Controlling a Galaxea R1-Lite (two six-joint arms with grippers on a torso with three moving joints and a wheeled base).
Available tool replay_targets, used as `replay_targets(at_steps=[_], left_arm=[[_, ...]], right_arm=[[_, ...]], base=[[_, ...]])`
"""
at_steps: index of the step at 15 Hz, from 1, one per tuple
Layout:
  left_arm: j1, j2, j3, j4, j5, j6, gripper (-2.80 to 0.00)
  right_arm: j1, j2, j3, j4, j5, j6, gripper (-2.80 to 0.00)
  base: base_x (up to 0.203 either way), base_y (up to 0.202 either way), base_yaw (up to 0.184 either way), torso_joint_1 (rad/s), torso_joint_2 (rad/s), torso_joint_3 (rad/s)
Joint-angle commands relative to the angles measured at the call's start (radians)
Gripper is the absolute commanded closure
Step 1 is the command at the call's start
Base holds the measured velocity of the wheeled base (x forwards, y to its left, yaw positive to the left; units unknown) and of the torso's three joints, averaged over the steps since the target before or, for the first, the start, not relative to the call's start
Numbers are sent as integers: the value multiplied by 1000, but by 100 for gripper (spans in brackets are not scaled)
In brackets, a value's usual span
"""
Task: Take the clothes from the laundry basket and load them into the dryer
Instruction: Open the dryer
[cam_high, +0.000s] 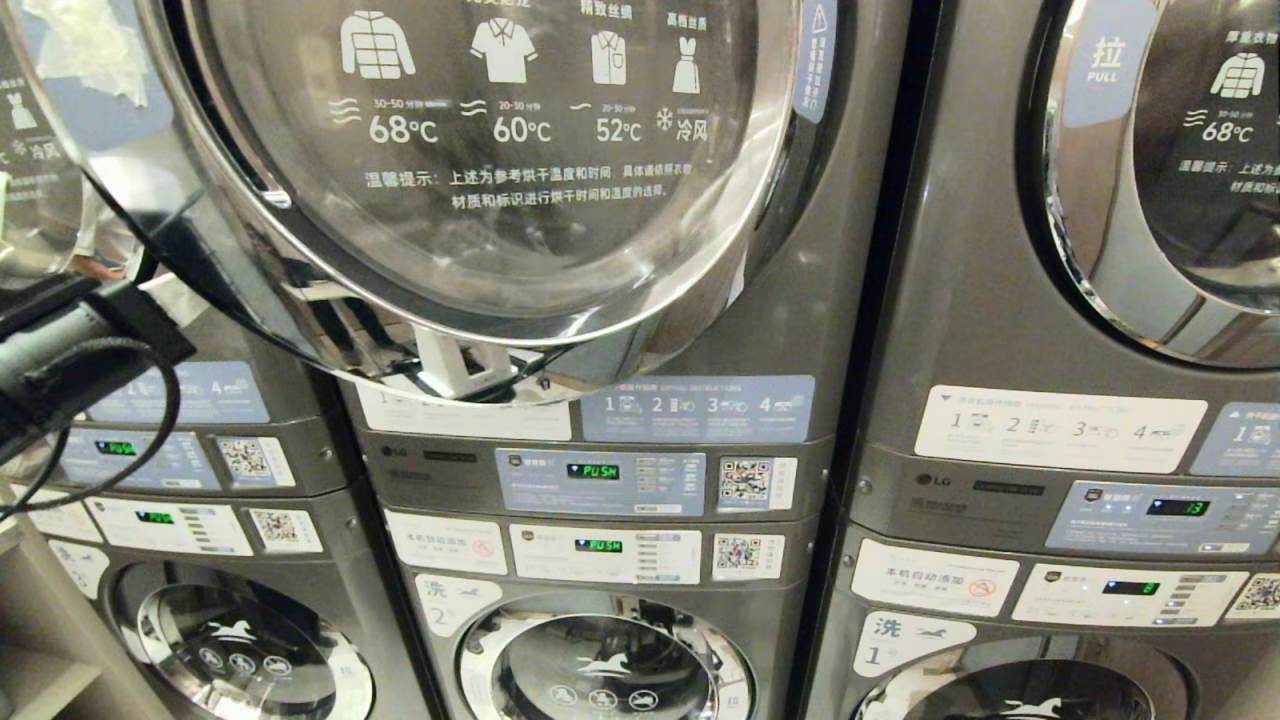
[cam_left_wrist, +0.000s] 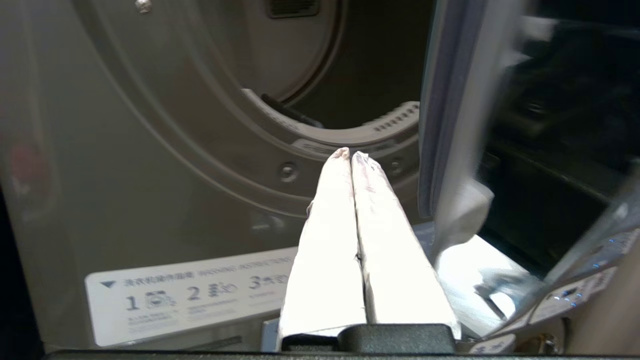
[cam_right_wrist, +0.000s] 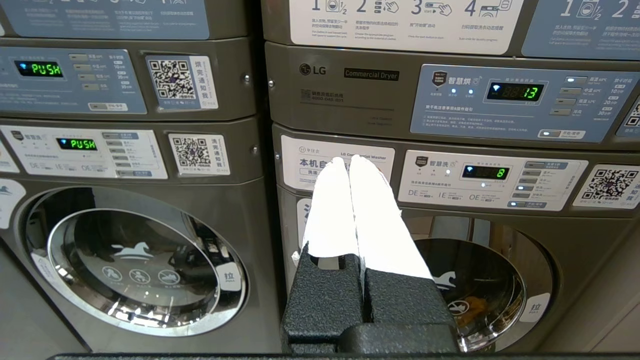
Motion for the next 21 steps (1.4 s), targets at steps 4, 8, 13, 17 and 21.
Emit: replay_targets(at_steps=[4,8,13,17,21], left_arm=[[-61,-209,127,2,-3,0,0],[-161,-352,234,32,1,2,0],[-287,-410,259,77,1,8,0],[-399,-401,256,88,2,48,0],[-506,-395,252,135,3,102,0]], right_arm=[[0,-2,0,-1,1,3,0],[0,-2,0,0,-2,10,0],[0,-2,0,0,-2,10,0],[0,-2,0,0,-2,10,0],[0,-2,0,0,-1,10,0]], base=[[0,0,0,0,0,0],[0,0,0,0,0,0],[0,0,0,0,0,0],[0,0,0,0,0,0],[0,0,0,0,0,0]])
